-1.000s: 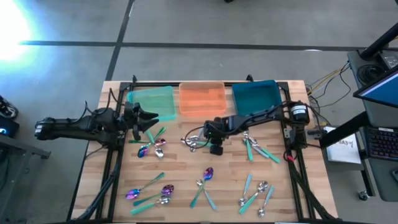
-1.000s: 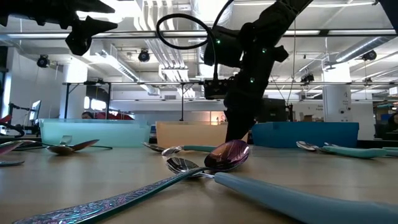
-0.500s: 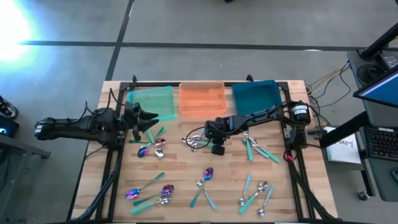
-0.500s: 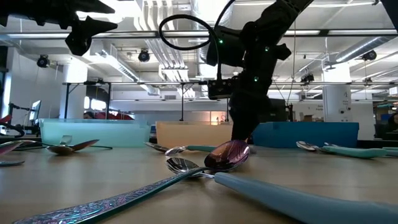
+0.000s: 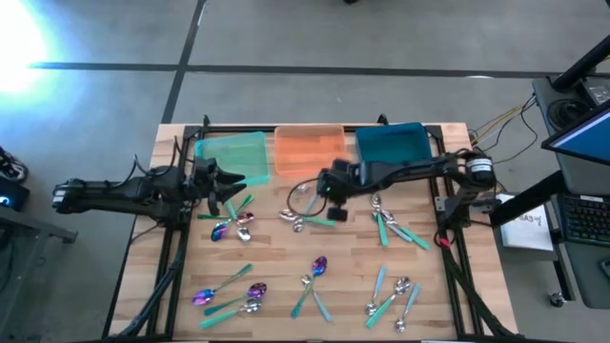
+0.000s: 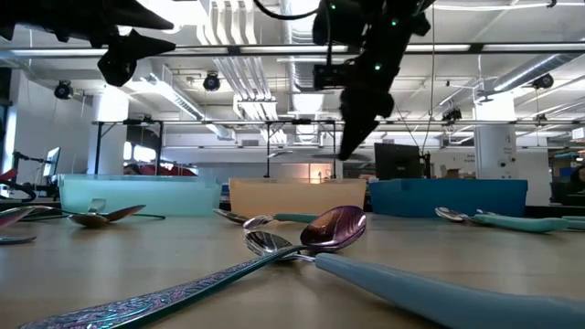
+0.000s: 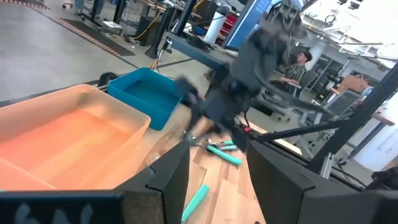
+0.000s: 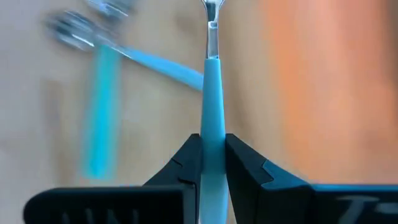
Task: Sort silverware by color (type)
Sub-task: Put the light blue spoon into the blue bin
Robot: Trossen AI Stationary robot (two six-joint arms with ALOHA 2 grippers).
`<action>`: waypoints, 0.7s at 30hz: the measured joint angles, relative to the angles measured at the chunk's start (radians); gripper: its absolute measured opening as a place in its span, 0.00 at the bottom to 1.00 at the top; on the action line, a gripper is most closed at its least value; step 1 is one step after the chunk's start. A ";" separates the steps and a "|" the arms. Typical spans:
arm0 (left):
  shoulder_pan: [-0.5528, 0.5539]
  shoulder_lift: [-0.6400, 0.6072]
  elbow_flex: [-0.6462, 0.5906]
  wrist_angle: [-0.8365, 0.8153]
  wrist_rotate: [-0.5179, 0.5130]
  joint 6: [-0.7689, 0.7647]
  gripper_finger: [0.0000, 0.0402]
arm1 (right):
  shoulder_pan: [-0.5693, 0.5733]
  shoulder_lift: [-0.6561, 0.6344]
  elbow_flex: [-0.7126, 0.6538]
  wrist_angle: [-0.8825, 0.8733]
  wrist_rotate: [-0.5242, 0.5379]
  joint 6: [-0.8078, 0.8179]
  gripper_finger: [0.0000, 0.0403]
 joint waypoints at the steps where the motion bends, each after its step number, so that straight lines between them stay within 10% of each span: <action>1: 0.000 0.003 0.000 0.000 0.000 0.001 0.36 | -0.018 -0.019 0.003 -0.042 0.023 -0.001 0.09; 21: 0.000 0.059 0.000 0.001 -0.003 0.017 0.36 | -0.535 -0.314 -0.237 -0.291 0.080 0.103 0.09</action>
